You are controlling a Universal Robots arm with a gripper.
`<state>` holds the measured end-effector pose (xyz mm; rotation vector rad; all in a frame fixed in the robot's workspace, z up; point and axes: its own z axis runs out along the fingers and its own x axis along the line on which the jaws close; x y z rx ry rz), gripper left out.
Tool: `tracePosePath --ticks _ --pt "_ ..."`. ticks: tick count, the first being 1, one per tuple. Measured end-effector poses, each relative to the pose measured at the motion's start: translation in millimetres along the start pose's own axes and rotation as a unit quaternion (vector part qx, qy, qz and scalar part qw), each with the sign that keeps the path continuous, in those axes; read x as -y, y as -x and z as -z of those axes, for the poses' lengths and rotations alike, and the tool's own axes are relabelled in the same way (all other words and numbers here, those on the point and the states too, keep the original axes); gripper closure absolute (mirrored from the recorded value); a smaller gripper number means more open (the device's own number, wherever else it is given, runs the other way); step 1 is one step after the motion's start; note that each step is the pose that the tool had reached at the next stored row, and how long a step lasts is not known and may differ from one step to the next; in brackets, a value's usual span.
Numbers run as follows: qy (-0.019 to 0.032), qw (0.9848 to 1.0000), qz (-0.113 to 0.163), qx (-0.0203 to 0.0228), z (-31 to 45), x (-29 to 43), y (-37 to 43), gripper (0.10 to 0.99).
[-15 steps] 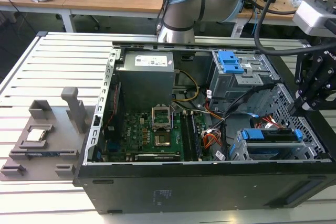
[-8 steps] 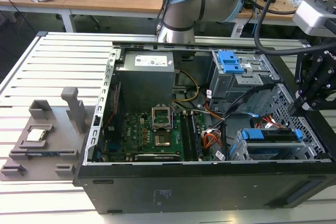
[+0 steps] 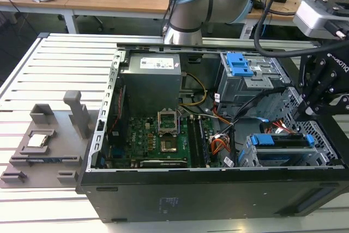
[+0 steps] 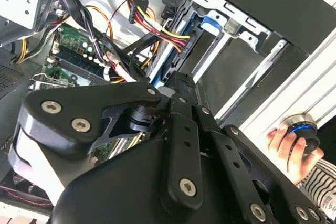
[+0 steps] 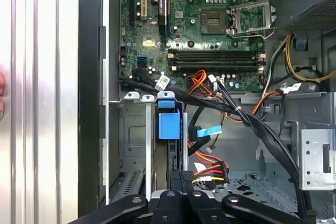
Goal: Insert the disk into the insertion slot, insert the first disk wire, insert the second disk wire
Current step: 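Insert the second disk wire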
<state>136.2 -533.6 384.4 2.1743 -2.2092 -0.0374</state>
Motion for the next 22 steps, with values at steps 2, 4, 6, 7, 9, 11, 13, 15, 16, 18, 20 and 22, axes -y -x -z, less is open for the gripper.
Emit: tracePosePath --ticks 2,4,6,7,9,11,13,15,16,18,20,22 --pt "0.0 1.0 0.0 0.0 -0.9 -2.4 0.0 0.98" --pt "0.0 1.0 0.0 0.0 -1.8 -6.0 -0.1 0.98" --pt "0.0 1.0 0.0 0.0 -3.1 -11.1 -0.1 0.98" --pt "0.0 1.0 0.0 0.0 -5.1 -15.8 -0.1 0.98" --pt "0.0 1.0 0.0 0.0 -7.5 -22.5 1.0 0.98" --pt "0.0 1.0 0.0 0.0 -9.1 -26.2 2.0 0.98" --pt "0.0 1.0 0.0 0.0001 -11.5 -28.2 2.8 0.98" --pt "0.0 1.0 0.0 -0.0001 -15.7 -29.4 5.3 0.98" --pt "0.0 1.0 0.0 0.0 -17.8 -29.4 8.6 0.98" --pt "0.0 1.0 0.0 0.0001 -20.5 -29.7 11.4 0.98" --pt "0.0 1.0 0.0 0.0 -22.6 -30.6 13.6 0.98" --pt "0.0 1.0 0.0 0.0 -24.3 -33.0 15.5 0.98"
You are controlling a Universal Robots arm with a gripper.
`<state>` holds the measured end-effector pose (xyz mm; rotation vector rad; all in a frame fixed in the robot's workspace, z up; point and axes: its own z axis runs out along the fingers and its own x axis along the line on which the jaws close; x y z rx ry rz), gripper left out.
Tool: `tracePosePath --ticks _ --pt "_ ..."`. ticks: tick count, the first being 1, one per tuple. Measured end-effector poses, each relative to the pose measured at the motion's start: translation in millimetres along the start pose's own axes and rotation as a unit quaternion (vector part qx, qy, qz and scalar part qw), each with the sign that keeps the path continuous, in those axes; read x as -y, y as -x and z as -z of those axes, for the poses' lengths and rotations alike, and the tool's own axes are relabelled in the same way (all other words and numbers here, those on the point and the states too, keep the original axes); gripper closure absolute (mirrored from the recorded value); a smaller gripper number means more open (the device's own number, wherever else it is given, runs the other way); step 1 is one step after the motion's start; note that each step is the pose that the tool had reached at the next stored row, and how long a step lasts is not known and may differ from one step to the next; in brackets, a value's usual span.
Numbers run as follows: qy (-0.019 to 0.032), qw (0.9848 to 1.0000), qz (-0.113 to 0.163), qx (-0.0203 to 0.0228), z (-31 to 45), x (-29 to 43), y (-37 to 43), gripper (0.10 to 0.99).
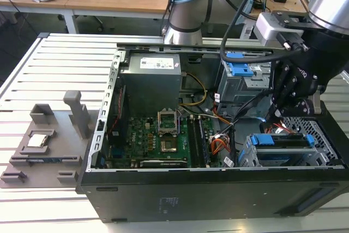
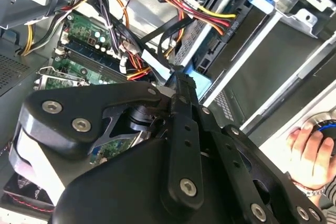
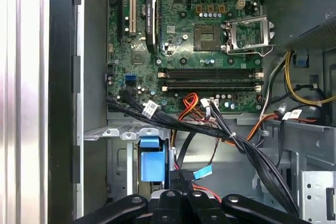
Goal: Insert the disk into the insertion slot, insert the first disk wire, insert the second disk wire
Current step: 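Insert the second disk wire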
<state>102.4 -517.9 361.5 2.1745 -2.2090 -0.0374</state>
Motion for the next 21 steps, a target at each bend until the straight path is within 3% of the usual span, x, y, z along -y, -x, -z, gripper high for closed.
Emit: tracePosePath --ticks 10,11,13,16,21 --pt "0.0 1.0 0.0 0.0 -0.3 -1.5 0.1 0.973" --pt "0.0 1.0 0.0 0.0 -0.2 -1.5 0.1 0.851" --pt "0.0 1.0 0.0 0.0 -0.3 -1.7 0.1 0.725" --pt "0.0 1.0 0.0 0.0 -0.4 -3.5 0.3 0.725" --pt "-0.0001 1.0 0.003 -0.0009 -1.3 -14.2 6.2 0.725"
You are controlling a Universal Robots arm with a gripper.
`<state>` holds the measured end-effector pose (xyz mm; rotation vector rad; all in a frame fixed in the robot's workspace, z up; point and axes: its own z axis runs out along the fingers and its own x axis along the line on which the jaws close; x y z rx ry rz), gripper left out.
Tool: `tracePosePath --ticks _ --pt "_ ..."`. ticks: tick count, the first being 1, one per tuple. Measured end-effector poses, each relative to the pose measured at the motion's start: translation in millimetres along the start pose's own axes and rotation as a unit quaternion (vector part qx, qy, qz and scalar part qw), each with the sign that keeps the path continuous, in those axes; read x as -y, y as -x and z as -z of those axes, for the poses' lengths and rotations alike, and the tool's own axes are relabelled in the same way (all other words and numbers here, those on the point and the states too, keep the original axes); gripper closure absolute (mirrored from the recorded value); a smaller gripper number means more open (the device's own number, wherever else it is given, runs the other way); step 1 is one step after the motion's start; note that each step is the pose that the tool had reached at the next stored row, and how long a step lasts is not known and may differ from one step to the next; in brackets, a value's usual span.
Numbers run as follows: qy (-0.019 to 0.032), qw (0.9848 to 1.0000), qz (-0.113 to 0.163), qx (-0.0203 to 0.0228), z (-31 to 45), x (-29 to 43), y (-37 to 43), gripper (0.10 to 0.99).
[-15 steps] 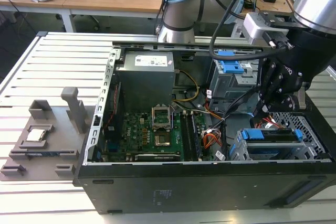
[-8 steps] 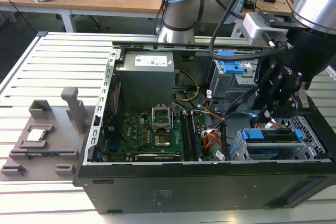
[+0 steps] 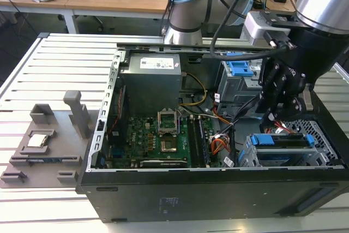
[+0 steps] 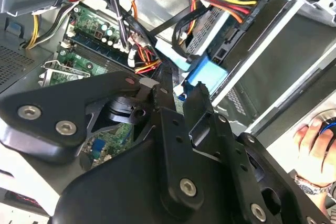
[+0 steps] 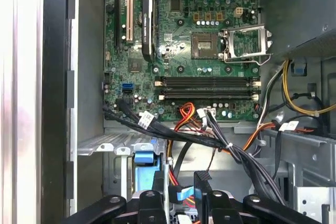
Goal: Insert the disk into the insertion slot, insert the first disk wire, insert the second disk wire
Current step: 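Insert the second disk wire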
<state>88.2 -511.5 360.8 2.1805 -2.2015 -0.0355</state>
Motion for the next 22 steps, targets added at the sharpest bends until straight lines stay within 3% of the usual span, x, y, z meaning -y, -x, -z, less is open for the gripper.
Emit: tracePosePath --ticks 5,14,17,21,22 --pt "-0.0001 1.0 0.004 -0.0005 -4.3 -2.6 1.5 0.725" --pt "-0.0001 1.0 0.004 -0.0012 -4.9 -2.7 2.6 0.725" --pt "-0.0002 0.9999 0.01 -0.013 -5.1 -2.7 5.2 0.725" --pt "-0.0015 0.9984 0.055 -0.0178 -6.0 -2.6 5.4 0.725" --pt "-0.0022 0.9968 0.078 -0.0191 -6.8 -2.6 5.5 0.725"
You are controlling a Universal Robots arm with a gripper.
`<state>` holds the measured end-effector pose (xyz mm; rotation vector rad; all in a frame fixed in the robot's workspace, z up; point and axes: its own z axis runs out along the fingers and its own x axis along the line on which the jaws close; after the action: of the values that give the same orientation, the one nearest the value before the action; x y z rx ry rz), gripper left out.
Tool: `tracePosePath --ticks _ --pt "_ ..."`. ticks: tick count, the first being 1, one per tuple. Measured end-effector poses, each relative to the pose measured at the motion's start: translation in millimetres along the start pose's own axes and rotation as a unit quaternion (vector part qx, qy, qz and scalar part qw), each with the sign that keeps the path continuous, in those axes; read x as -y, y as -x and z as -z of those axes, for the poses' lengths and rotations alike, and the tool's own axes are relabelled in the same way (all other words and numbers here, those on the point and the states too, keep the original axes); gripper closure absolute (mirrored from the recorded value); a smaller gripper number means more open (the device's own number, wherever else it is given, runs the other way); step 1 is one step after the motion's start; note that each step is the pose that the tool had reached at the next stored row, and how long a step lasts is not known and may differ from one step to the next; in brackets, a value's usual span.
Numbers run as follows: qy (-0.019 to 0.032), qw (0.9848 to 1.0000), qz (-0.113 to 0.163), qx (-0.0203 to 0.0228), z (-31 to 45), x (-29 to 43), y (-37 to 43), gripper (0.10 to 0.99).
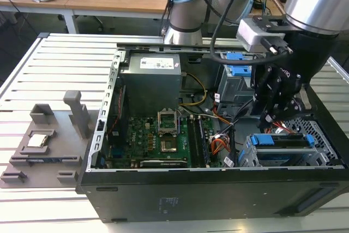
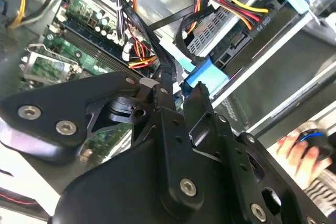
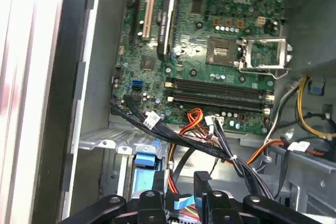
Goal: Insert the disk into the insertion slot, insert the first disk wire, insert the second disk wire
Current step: 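Insert the second disk wire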
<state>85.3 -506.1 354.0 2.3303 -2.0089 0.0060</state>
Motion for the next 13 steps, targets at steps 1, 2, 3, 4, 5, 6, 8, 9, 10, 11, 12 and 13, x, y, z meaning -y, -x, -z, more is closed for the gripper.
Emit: tracePosePath --ticks 1,2,3,4,5,6,8,9,10,11,12,13 --pt "-0.0004 0.9999 0.013 -0.002 -0.8 0.0 0.0 0.725" --pt "-0.0004 0.9998 0.02 -0.0038 -1.2 0.1 0.0 0.725" --pt "-0.0003 0.9997 0.025 -0.0061 -1.6 0.2 0.0 0.725" --pt "0.0012 0.9994 0.029 -0.0162 -2.5 1.2 0.7 0.725" --pt "0.003 0.9992 0.03 -0.0269 -3.3 2.3 2.4 0.725" --pt "0.0043 0.9989 0.031 -0.034 -3.8 3.2 4.0 0.725" --pt "0.0052 0.9987 0.031 -0.0397 -4.2 4.8 7.0 0.725" --pt "0.0057 0.9986 0.032 -0.0428 -4.7 6.0 9.6 0.725" --pt "0.0064 0.9983 0.033 -0.0472 -5.3 8.3 13.4 0.725" --pt "0.007 0.998 0.035 -0.0514 -5.8 11.3 15.3 0.725" --pt "0.008 0.9977 0.036 -0.0577 -7.3 13.8 16.8 0.725" --pt "0.0095 0.9972 0.036 -0.0655 -9.4 14.6 17.3 0.725"
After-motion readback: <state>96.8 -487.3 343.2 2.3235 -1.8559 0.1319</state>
